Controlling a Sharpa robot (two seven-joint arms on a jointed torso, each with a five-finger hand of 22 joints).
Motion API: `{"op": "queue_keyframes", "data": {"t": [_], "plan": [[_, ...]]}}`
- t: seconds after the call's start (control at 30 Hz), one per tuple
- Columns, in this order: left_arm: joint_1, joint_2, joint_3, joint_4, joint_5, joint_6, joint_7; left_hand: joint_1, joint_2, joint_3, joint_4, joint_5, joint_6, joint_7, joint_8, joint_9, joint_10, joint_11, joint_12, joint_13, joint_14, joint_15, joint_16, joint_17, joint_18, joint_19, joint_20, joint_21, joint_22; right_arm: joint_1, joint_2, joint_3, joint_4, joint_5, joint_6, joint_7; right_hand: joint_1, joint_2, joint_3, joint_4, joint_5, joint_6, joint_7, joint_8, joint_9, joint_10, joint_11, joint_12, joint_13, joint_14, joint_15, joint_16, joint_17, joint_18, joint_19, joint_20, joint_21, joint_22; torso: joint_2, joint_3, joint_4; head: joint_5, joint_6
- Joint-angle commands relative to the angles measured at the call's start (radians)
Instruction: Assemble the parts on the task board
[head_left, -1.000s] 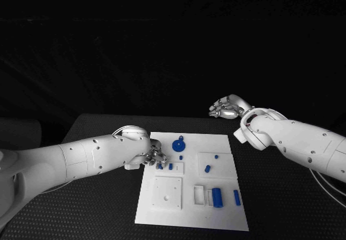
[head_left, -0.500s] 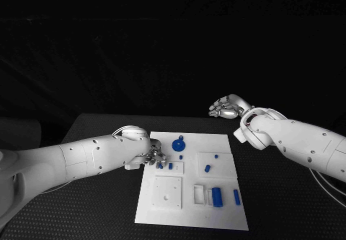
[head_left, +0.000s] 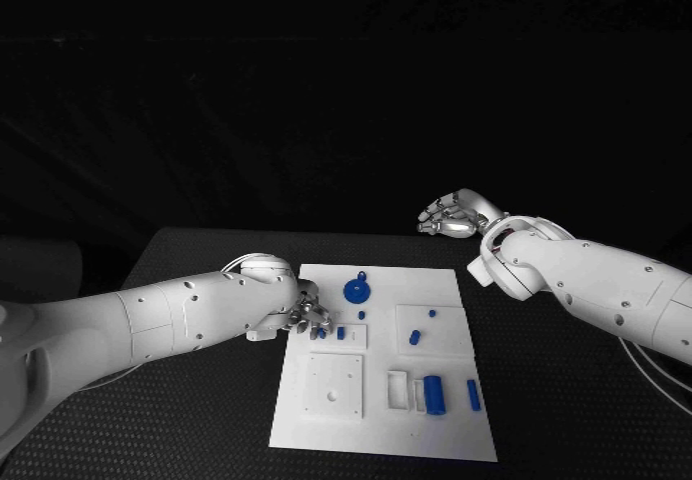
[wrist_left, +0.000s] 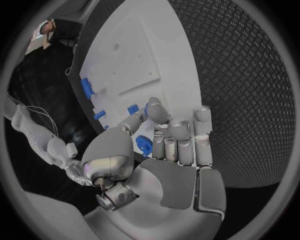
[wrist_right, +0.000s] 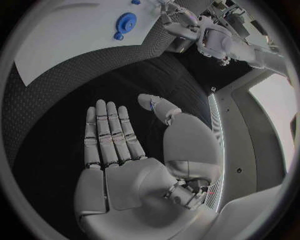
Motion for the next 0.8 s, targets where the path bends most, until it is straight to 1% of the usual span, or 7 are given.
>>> {"op": "queue_keyframes", "data": {"t": [0.03,0.43,0.53,0.67,0.73,0.8], "plan": [[-0.004,-0.001,-0.003,-0.001,-0.004,0.003,-0.016,0.000,-0.016,0.000,0.009,-0.010,0.000,-0.001,-0.002,0.002,0.006,0.000,-0.004,0.000,0.004,-0.002,-0.004,0.000,0.015,0.005,-0.131,-0.007,0.013,0.000,0.000,0.000,0.001,-0.002,0.011,0.005,-0.002,-0.002,0.006,0.003,0.005,-0.007,-0.001,0.004,-0.001,0.003,0.002,-0.006,0.000,-0.006,-0.002,-0.003,-0.001,0.008,-0.002,0.003,-0.004,0.002,0.000,-0.0008,0.0000,0.000,0.000],[-0.004,-0.007,-0.003,0.003,0.010,0.001,-0.016,-0.001,-0.024,0.000,0.012,-0.017,0.000,-0.001,-0.004,0.004,0.007,0.000,-0.004,0.000,0.004,-0.002,-0.004,0.000,0.015,0.005,-0.132,-0.008,0.013,0.000,-0.001,0.000,0.001,-0.002,0.010,0.004,-0.002,-0.002,0.006,0.003,0.005,-0.008,0.000,0.004,-0.002,0.002,0.003,-0.006,0.000,-0.007,-0.001,-0.004,-0.001,0.008,-0.003,0.003,-0.005,0.002,0.000,-0.0004,-0.0001,0.001,0.000],[-0.004,-0.013,-0.003,0.012,0.019,-0.001,-0.015,-0.001,-0.036,-0.001,0.018,-0.038,0.002,-0.001,-0.006,0.006,0.008,0.000,-0.005,0.001,0.004,-0.002,-0.004,0.000,0.016,0.006,-0.132,-0.009,0.013,0.000,-0.001,0.000,0.001,-0.002,0.010,0.004,-0.002,-0.002,0.006,0.003,0.005,-0.008,0.000,0.004,-0.002,0.002,0.003,-0.006,0.000,-0.007,-0.001,-0.004,-0.001,0.008,-0.003,0.003,-0.005,0.002,0.000,-0.0005,-0.0003,0.001,-0.001],[-0.004,-0.024,-0.002,0.024,0.030,-0.007,-0.010,-0.001,-0.050,-0.001,0.025,-0.058,0.003,-0.002,-0.008,0.009,0.008,-0.001,-0.005,0.001,0.005,-0.003,-0.004,0.001,0.016,0.006,-0.132,-0.010,0.014,-0.001,-0.002,0.000,0.002,-0.002,0.010,0.005,-0.002,-0.002,0.006,0.003,0.005,-0.008,0.000,0.004,-0.002,0.002,0.003,-0.006,0.000,-0.007,-0.001,-0.004,-0.001,0.008,-0.003,0.003,-0.005,0.002,0.001,-0.0005,-0.0004,0.000,0.000],[-0.005,-0.030,-0.002,0.029,0.049,-0.012,-0.011,-0.002,-0.060,0.001,0.033,-0.081,0.004,-0.002,-0.010,0.011,0.008,-0.001,-0.006,0.002,0.005,-0.003,-0.004,0.001,0.017,0.007,-0.133,-0.011,0.014,-0.001,-0.002,0.000,0.001,-0.002,0.010,0.005,-0.002,-0.002,0.007,0.003,0.006,-0.008,0.000,0.004,-0.002,0.002,0.003,-0.007,0.000,-0.007,-0.001,-0.004,-0.001,0.008,-0.003,0.003,-0.006,0.003,0.001,-0.0006,-0.0004,-0.001,0.000],[-0.005,-0.034,-0.001,0.031,0.045,-0.015,-0.010,-0.001,-0.063,0.001,0.035,-0.086,0.005,-0.002,-0.010,0.011,0.009,-0.001,-0.006,0.002,0.005,-0.004,-0.004,0.001,0.017,0.007,-0.133,-0.011,0.014,-0.001,-0.003,0.000,0.001,-0.002,0.010,0.004,-0.002,-0.002,0.007,0.003,0.006,-0.008,0.000,0.004,-0.002,0.002,0.003,-0.007,0.000,-0.007,-0.001,-0.004,-0.001,0.008,-0.003,0.003,-0.006,0.003,0.000,-0.0007,-0.0002,-0.002,-0.001]]}}
